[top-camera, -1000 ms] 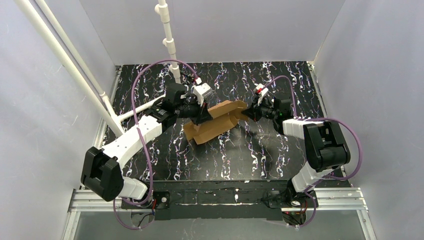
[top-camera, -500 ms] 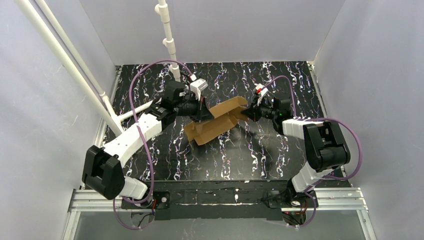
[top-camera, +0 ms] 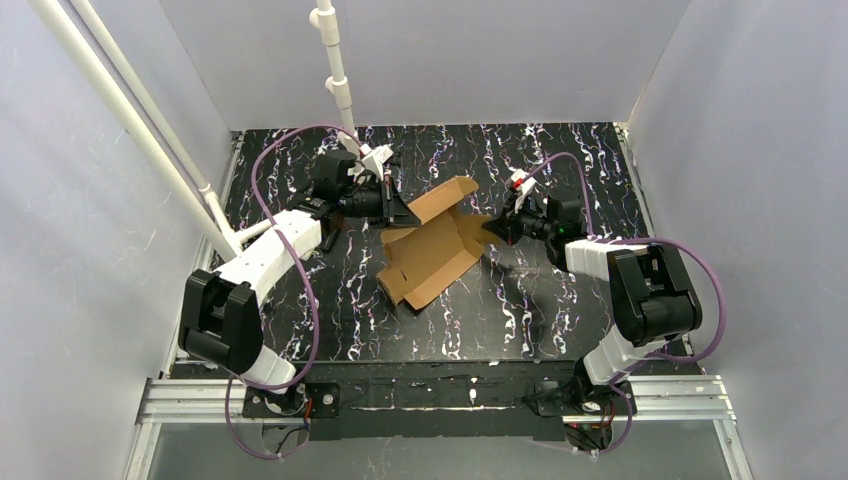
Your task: Fold the paper box
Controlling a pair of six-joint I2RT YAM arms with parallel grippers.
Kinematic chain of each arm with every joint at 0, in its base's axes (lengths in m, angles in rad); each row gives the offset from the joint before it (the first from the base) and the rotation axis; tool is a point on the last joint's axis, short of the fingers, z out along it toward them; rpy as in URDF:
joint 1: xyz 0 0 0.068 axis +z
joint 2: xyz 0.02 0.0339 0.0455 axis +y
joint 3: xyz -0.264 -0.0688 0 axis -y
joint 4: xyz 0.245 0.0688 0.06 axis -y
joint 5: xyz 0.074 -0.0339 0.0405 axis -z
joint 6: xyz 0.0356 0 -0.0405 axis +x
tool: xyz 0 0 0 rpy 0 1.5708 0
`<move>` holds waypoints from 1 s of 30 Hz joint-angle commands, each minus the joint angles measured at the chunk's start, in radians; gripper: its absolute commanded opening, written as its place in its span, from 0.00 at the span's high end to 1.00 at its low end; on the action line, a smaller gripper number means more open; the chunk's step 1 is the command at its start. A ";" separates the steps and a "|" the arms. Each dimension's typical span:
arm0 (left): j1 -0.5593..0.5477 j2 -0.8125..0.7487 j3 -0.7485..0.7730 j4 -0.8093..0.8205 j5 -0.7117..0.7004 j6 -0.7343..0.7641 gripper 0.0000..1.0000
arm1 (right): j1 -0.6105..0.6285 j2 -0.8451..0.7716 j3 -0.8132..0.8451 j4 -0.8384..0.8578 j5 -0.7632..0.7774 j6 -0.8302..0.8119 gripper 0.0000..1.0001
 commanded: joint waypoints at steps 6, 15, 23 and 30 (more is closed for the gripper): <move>0.012 -0.032 0.015 -0.028 0.044 -0.043 1.00 | 0.002 -0.043 0.020 0.004 -0.028 -0.045 0.87; 0.012 -0.109 -0.045 0.046 -0.015 0.002 1.00 | 0.001 -0.002 0.149 -0.244 -0.138 -0.084 0.47; 0.012 -0.149 -0.065 0.038 -0.036 0.105 1.00 | 0.001 0.031 0.299 -0.747 -0.253 -0.369 0.25; 0.012 -0.156 -0.054 0.057 0.020 0.098 1.00 | 0.001 0.007 0.284 -0.706 -0.250 -0.400 0.13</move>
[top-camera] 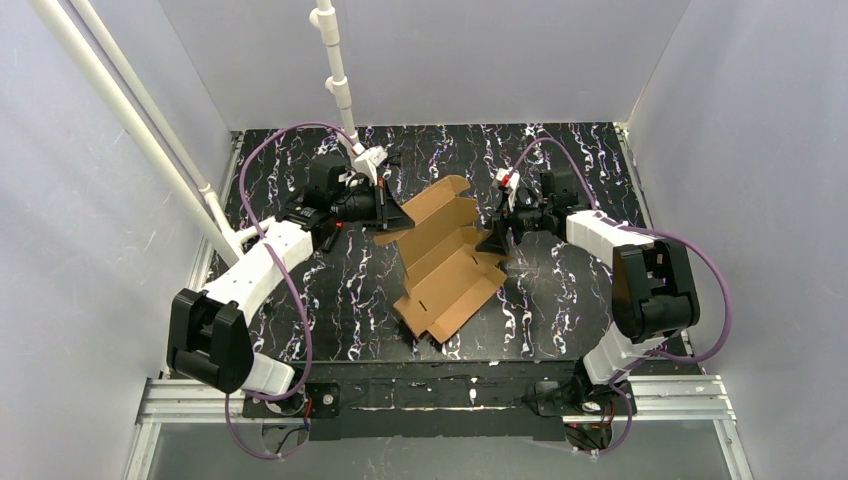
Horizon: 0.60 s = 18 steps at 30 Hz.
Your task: Fold the paper box
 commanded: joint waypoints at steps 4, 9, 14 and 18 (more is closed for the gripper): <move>0.006 -0.056 0.006 0.025 0.052 0.005 1.00 | 0.033 -0.053 -0.048 0.176 -0.017 0.025 0.19; 0.006 -0.058 -0.003 0.038 0.050 -0.011 1.00 | 0.090 -0.072 -0.075 0.256 0.057 0.062 0.40; 0.006 -0.057 0.000 0.036 0.054 -0.016 1.00 | 0.091 -0.066 -0.074 0.285 0.089 0.088 0.57; 0.006 -0.055 0.001 0.029 0.058 -0.019 1.00 | 0.093 -0.072 -0.071 0.307 0.108 0.105 0.69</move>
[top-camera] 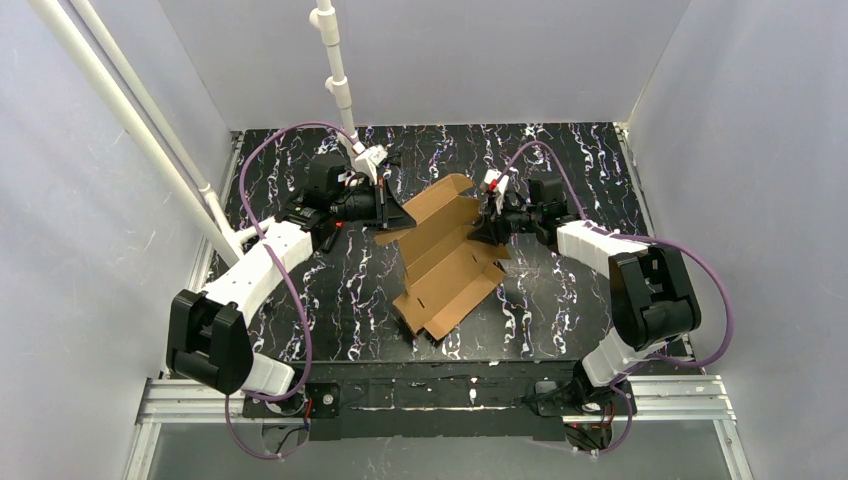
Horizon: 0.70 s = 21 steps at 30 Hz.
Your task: Fold the paper box
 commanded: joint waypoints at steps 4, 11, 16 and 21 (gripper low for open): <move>0.006 -0.052 -0.001 0.018 0.035 -0.014 1.00 | 0.002 -0.031 0.008 0.076 0.033 0.030 0.87; 0.038 -0.057 -0.025 0.003 0.049 -0.060 0.86 | 0.003 -0.055 0.034 -0.035 0.029 -0.046 0.99; 0.071 -0.060 -0.031 -0.071 0.104 -0.047 0.49 | 0.001 -0.095 0.021 -0.058 0.022 -0.076 0.99; 0.070 -0.054 -0.027 -0.135 0.153 -0.005 0.37 | 0.000 -0.099 0.029 -0.073 -0.004 -0.077 0.99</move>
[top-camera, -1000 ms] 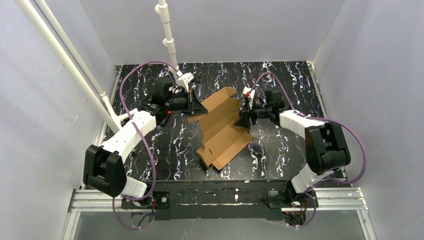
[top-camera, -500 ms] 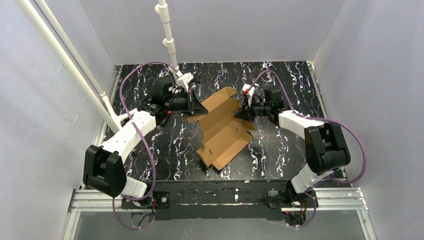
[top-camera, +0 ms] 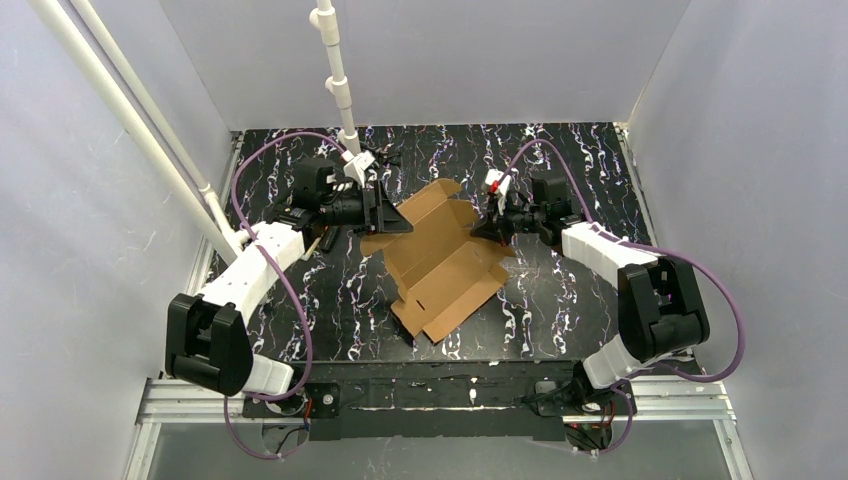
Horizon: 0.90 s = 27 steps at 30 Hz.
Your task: Fold the paper box
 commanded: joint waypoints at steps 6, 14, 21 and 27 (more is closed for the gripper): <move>-0.001 -0.042 0.020 -0.137 0.082 0.129 0.34 | 0.000 -0.035 0.035 -0.038 -0.077 -0.035 0.99; -0.001 -0.074 -0.048 -0.091 0.137 0.159 0.40 | -0.018 -0.039 0.055 -0.061 -0.093 -0.028 0.99; 0.009 -0.195 -0.196 0.173 0.087 0.011 0.34 | -0.033 -0.041 0.061 -0.066 -0.109 -0.007 0.99; 0.013 -0.253 -0.250 0.222 -0.010 -0.070 0.37 | -0.037 -0.045 0.058 -0.064 -0.106 -0.004 0.99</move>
